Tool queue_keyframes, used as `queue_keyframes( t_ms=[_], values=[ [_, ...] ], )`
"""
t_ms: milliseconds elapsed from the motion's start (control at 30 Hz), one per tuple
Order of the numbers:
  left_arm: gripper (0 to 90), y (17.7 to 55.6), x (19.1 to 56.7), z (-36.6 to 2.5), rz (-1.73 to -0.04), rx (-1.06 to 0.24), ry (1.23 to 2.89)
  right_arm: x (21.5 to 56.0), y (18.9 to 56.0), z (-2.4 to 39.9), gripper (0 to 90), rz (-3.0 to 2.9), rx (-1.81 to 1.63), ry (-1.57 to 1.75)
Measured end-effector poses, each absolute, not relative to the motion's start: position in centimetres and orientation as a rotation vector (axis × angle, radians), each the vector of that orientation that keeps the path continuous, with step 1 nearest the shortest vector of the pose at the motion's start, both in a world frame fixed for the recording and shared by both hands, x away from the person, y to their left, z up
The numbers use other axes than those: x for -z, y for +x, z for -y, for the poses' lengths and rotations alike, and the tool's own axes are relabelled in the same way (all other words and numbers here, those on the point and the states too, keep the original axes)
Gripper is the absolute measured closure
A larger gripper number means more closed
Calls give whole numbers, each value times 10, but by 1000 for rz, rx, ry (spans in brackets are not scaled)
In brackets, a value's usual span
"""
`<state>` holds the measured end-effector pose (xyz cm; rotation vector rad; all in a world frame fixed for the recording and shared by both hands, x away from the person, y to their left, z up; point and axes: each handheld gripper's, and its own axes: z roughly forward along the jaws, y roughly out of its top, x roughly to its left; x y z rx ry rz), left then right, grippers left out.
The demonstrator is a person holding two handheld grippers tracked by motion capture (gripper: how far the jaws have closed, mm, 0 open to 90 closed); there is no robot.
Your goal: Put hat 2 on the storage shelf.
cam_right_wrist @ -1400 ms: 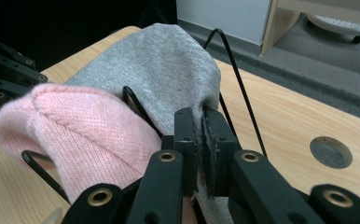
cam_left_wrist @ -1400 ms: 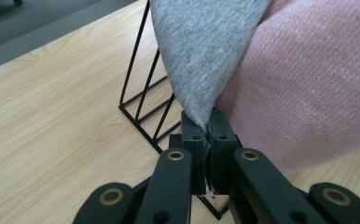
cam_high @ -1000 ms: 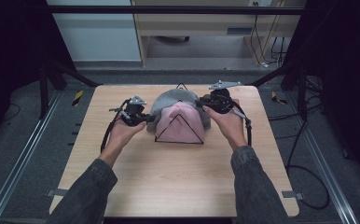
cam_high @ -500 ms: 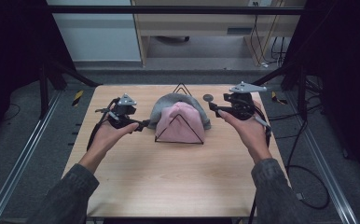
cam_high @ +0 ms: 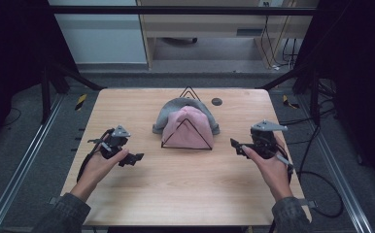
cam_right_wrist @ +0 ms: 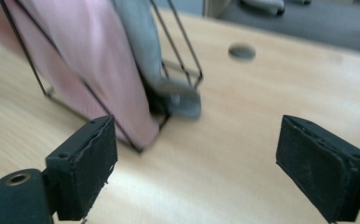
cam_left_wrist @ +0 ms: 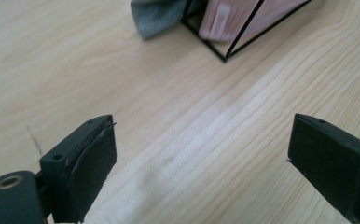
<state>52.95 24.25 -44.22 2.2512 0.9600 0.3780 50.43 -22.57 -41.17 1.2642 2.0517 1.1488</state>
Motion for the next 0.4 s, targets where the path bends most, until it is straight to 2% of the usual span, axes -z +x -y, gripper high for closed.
queue_keyframes(
  t_ms=[33,67,233,400],
  values=[
    [74,528,446,-245,-969,-379,2248,412,504,226,117,-2052,-1149,1264],
    [75,524,453,-248,-986,-380,2252,429,501,227,98,-2081,-1122,1290],
    [74,511,469,-257,-1027,-356,2270,468,493,234,94,-2117,-1048,1374],
    [68,512,480,-260,-1052,-340,2316,486,491,241,102,-2183,-962,1434]
  ],
)
